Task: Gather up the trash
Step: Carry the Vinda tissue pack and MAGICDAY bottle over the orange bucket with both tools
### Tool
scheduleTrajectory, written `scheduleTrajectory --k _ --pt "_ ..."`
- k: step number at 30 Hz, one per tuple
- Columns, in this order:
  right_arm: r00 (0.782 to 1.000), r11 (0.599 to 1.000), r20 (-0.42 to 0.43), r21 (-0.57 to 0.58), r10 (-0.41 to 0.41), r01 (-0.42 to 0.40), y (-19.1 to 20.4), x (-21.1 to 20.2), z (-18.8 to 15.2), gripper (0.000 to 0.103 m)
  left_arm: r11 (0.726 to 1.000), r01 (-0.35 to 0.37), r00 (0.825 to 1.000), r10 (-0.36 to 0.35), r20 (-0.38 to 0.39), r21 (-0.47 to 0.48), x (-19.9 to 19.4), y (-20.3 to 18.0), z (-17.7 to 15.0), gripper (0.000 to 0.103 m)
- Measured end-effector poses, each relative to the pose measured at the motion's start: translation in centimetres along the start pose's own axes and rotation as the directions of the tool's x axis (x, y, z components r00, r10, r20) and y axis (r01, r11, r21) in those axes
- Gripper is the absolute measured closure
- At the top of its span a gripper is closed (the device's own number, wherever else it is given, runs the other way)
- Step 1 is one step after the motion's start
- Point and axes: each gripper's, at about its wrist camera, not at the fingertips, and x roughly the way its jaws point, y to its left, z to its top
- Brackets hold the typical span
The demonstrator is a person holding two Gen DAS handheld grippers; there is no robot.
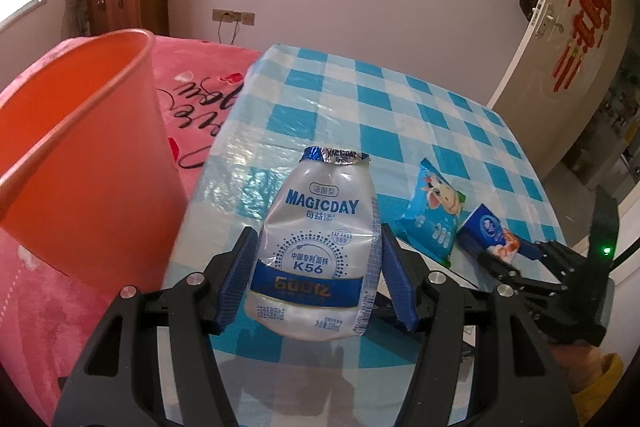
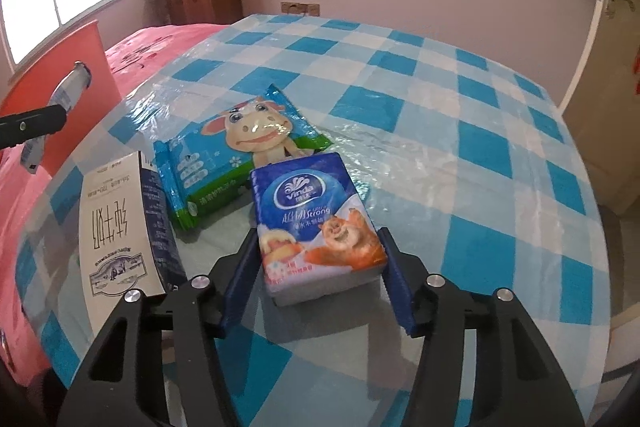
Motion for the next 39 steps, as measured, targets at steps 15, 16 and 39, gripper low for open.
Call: scheduleTrajectory --k 15,16,39 --pt "0.997 0.998 0.082 0.069 0.005 -0.01 0.2 -4.2 2.0 0.049 0.996 -0.084 0.992 0.081 0.092 0.022 -3.2 1.7 1.7 0.041" --pt "0.996 0.997 0.087 0.069 0.01 -0.016 0.4 -4.4 2.2 0.049 0.996 -0.088 0.991 0.085 0.1 0.021 -3.5 1.8 1.9 0.041" --pt "0.952 0.959 0.142 -0.132 0.269 -0.251 13.2 -5.8 12.1 0.049 0.971 -0.226 0.938 0.238 0.25 -0.078 -8.8 9.1 5.7 0.041"
